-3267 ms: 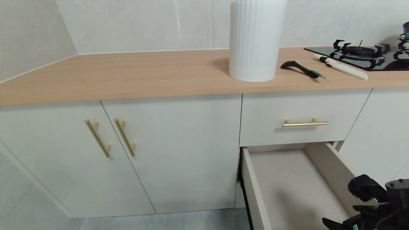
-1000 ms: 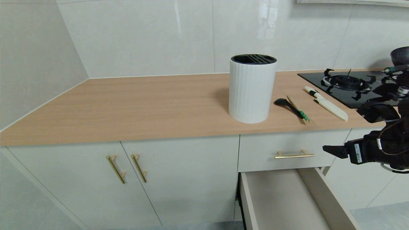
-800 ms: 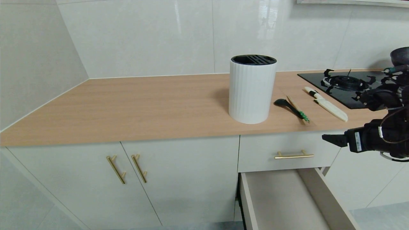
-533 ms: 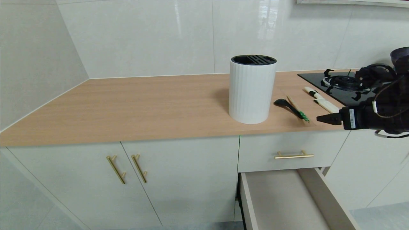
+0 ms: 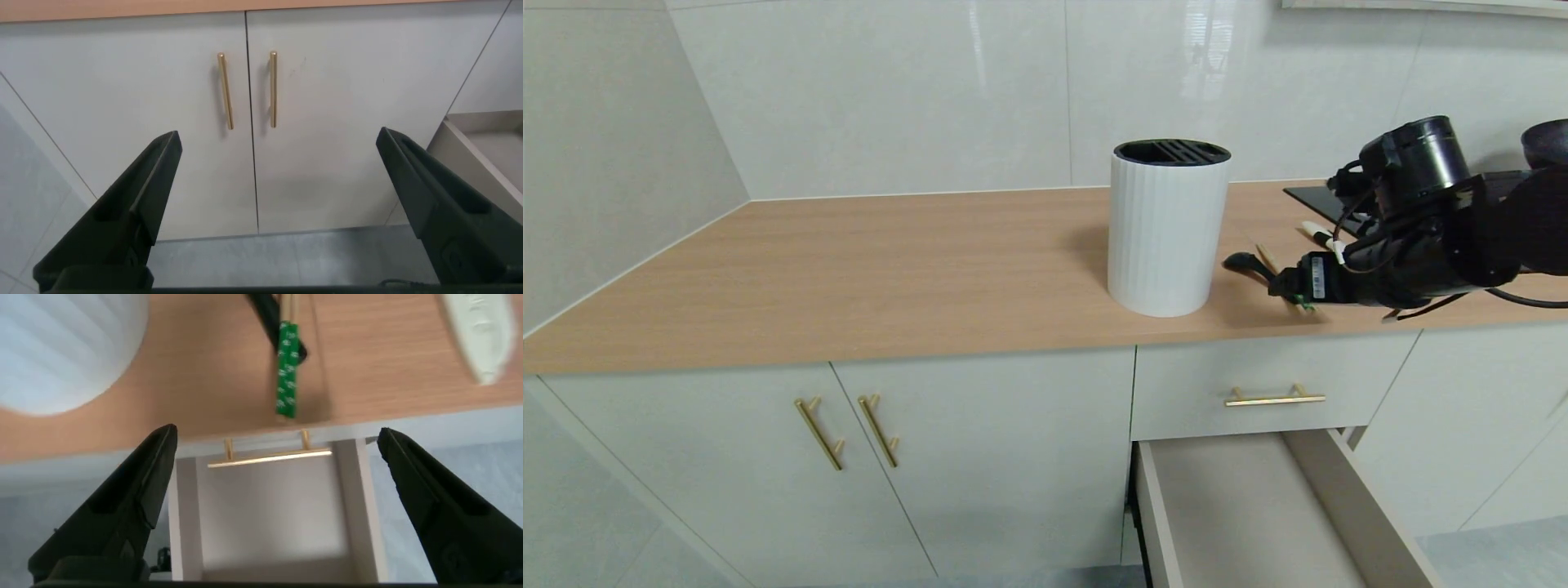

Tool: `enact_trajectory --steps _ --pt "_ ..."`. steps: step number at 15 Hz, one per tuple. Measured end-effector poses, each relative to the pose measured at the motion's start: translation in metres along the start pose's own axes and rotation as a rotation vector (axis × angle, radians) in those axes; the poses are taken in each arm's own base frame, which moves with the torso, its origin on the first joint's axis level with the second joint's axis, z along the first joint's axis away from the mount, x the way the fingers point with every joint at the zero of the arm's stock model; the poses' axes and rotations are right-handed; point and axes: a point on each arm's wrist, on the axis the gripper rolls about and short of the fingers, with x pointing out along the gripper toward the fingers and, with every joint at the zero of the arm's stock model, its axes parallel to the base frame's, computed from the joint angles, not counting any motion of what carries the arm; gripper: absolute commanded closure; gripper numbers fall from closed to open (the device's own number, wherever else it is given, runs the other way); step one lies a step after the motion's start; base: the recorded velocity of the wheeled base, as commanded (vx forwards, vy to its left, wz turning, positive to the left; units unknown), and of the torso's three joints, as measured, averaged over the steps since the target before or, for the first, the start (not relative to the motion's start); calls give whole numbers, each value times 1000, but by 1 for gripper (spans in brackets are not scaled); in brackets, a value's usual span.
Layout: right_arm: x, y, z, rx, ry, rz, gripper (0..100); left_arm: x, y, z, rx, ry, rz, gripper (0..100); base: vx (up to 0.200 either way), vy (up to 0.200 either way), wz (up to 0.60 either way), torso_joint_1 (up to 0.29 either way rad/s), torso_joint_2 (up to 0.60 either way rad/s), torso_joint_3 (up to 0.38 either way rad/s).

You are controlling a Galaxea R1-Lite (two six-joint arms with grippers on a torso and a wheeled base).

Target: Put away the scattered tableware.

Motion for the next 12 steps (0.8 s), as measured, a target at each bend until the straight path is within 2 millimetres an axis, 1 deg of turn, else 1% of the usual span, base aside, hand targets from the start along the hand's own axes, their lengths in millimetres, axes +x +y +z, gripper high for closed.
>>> enact_trajectory --steps 2,6,8,11,12 --pt "14 6 0 3 -20 -18 0 0 0 0 0 0 0 0 0 0 0 0 0 0" --pt "41 -6 0 25 -23 -80 0 0 0 0 0 0 0 0 0 0 0 0 0 0" --pt "51 -9 -1 28 -10 -95 0 0 0 0 0 0 0 0 0 0 0 0 0 0" --pt "57 -10 -3 28 3 -103 0 0 0 0 0 0 0 0 0 0 0 0 0 0" --pt "58 -9 -3 27 3 -103 100 0 0 0 0 0 0 0 0 0 0 0 0 0"
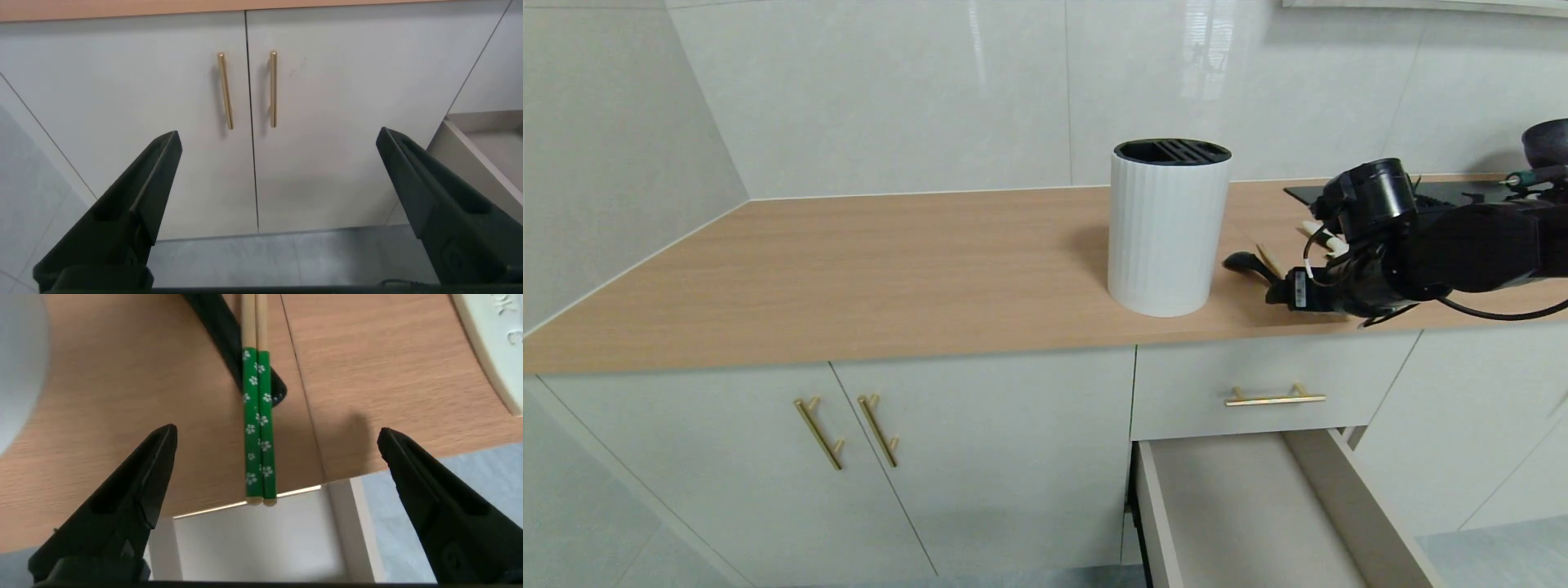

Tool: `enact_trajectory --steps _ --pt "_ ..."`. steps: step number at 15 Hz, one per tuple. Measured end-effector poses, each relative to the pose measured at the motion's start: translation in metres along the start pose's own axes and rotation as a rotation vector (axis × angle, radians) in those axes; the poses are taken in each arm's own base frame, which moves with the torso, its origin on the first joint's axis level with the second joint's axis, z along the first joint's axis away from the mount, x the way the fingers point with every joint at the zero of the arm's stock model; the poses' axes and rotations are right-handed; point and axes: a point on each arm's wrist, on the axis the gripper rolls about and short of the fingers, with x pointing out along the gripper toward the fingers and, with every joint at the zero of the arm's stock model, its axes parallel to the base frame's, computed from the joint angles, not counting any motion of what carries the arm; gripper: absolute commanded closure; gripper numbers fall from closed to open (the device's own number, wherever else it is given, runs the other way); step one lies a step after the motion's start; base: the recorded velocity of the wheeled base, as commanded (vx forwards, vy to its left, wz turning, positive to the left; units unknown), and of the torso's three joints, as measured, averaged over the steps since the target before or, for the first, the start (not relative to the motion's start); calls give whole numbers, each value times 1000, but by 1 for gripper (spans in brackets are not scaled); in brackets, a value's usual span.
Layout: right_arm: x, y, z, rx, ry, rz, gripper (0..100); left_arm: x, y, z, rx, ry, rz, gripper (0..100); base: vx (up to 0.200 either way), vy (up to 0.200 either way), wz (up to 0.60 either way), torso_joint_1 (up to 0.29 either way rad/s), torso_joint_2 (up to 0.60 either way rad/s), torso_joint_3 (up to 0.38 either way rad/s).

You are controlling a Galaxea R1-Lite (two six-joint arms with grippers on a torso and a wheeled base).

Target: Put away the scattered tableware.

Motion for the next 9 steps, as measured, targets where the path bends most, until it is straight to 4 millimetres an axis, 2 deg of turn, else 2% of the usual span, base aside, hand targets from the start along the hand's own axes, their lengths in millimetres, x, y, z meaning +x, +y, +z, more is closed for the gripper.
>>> enact_trajectory --steps 6,9 --pt "4 0 -2 -5 12 -5 100 0 0 0 0 0 0 0 0 0 0 0 0 0" --pt "-1 -2 1 3 -1 -3 100 0 0 0 0 0 0 0 0 0 0 0 0 0"
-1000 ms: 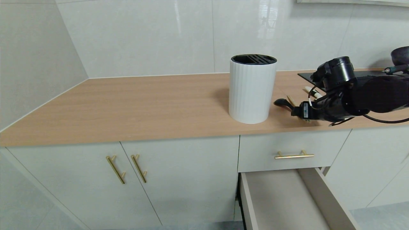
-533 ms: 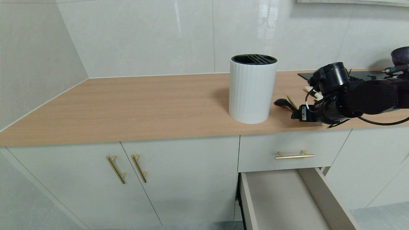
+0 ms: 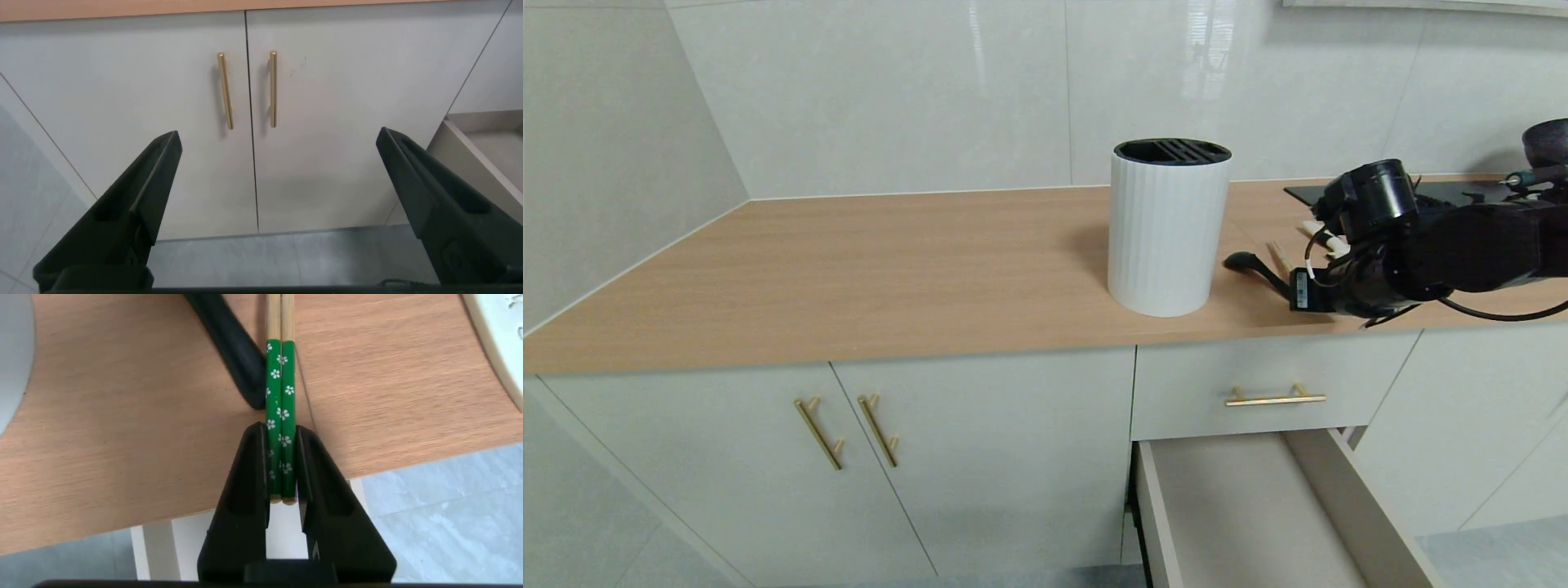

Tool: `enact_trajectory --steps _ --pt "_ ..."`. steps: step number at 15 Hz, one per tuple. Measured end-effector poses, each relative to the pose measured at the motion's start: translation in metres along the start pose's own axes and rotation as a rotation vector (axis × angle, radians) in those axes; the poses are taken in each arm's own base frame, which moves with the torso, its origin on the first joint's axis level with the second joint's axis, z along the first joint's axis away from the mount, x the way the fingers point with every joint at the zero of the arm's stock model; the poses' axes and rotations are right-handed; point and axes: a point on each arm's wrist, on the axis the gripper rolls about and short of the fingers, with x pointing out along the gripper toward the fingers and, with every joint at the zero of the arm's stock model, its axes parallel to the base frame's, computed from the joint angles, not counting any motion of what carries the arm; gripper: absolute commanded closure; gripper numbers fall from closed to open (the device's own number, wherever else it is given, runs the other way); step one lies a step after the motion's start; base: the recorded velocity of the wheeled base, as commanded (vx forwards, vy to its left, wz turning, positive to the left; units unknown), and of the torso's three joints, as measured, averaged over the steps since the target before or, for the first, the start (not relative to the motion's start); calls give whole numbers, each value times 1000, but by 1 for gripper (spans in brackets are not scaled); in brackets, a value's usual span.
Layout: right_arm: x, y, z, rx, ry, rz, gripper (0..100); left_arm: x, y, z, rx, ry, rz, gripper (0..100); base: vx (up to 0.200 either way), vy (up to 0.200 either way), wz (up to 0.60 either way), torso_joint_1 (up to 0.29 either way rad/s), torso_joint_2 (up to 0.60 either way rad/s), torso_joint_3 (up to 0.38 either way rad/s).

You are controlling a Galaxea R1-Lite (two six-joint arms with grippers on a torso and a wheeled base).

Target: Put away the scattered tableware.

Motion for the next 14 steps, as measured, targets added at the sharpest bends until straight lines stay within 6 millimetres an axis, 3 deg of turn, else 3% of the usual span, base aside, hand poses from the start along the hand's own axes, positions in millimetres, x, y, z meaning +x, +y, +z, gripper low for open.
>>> enact_trajectory --steps 3,8,10,14 --pt "-17 -5 7 15 -34 8 100 0 0 0 0 0 0 0 0 0 0 0 0 0" --pt "-89 -31 8 44 -115 50 100 0 0 0 0 0 0 0 0 0 0 0 0 0" --pt "-125 -44 -2 39 -107 108 100 0 0 0 0 0 0 0 0 0 0 0 0 0" --pt "-204 -73 -45 -16 48 307 100 0 0 0 0 0 0 0 0 0 0 0 0 0"
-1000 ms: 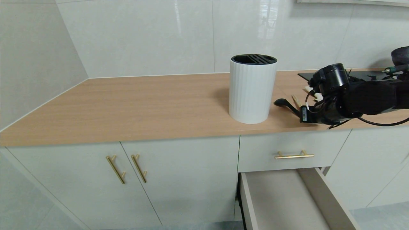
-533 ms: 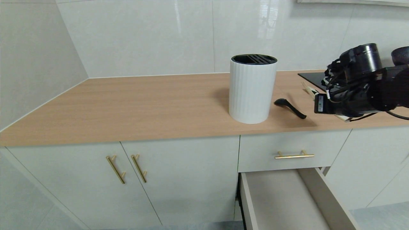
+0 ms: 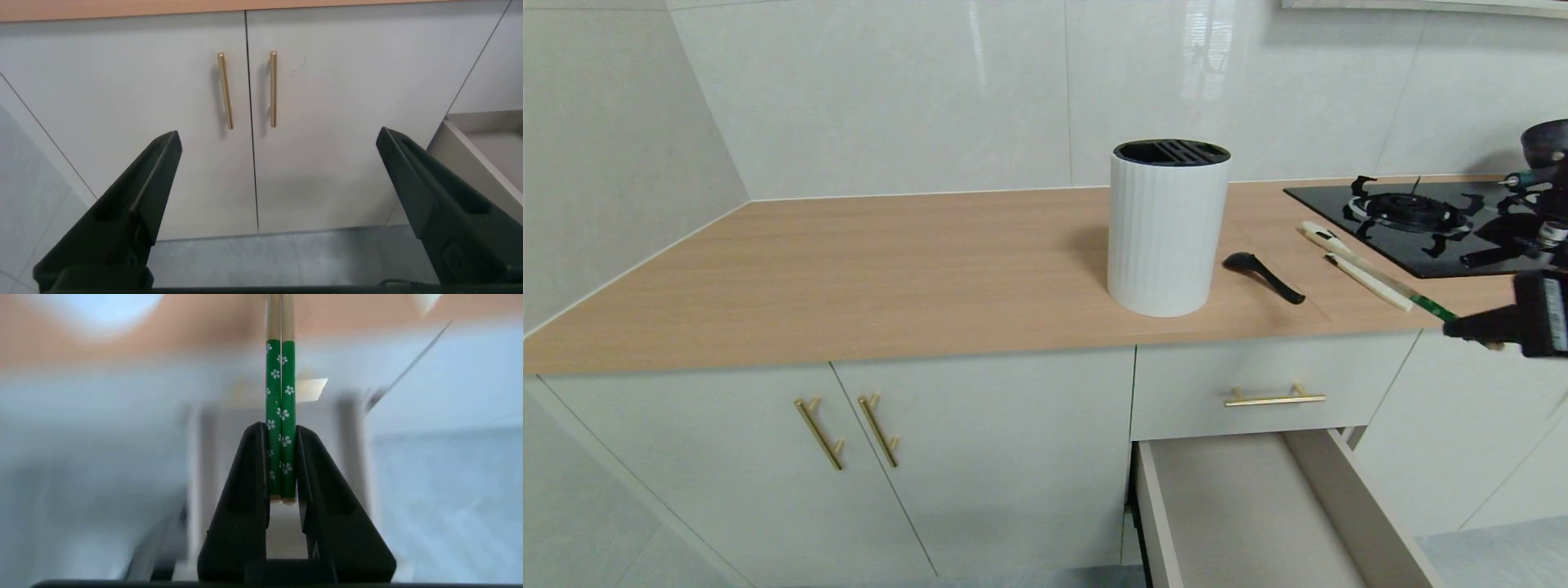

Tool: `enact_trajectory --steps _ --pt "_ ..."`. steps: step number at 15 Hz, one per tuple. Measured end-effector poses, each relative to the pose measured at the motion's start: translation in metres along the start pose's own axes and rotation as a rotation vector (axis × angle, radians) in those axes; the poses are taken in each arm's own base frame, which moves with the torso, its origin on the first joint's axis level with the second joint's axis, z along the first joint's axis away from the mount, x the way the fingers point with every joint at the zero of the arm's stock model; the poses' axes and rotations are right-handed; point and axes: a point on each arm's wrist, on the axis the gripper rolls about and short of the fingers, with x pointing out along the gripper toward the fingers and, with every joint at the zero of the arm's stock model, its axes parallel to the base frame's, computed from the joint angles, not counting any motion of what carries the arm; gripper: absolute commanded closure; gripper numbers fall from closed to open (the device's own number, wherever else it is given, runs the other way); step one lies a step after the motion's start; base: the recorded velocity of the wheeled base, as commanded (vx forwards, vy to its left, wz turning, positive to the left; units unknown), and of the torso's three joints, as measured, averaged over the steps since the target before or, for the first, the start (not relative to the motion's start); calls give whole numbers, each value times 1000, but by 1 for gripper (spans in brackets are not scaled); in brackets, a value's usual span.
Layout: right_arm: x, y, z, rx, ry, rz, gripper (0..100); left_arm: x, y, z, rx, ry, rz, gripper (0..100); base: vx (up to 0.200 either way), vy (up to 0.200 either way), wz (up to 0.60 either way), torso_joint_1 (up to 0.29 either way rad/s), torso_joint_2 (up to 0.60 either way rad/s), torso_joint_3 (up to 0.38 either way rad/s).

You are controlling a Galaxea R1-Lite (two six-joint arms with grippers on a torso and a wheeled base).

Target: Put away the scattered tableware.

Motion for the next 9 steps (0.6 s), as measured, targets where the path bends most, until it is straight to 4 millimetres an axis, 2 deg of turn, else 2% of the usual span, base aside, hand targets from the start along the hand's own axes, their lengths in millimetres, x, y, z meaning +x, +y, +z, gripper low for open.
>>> enact_trajectory --steps 2,4,7,9 --pt "-24 -6 -27 -15 48 55 100 0 0 0 0 0 0 0 0 0 0 0 0 0" --pt "-34 -11 -52 -56 82 78 100 0 0 0 0 0 0 0 0 0 0 0 0 0" --pt "-31 -14 -80 -96 175 144 100 0 0 0 0 0 0 0 0 0 0 0 0 0" --pt "-21 -12 -86 -107 245 159 100 0 0 0 0 0 0 0 0 0 0 0 0 0"
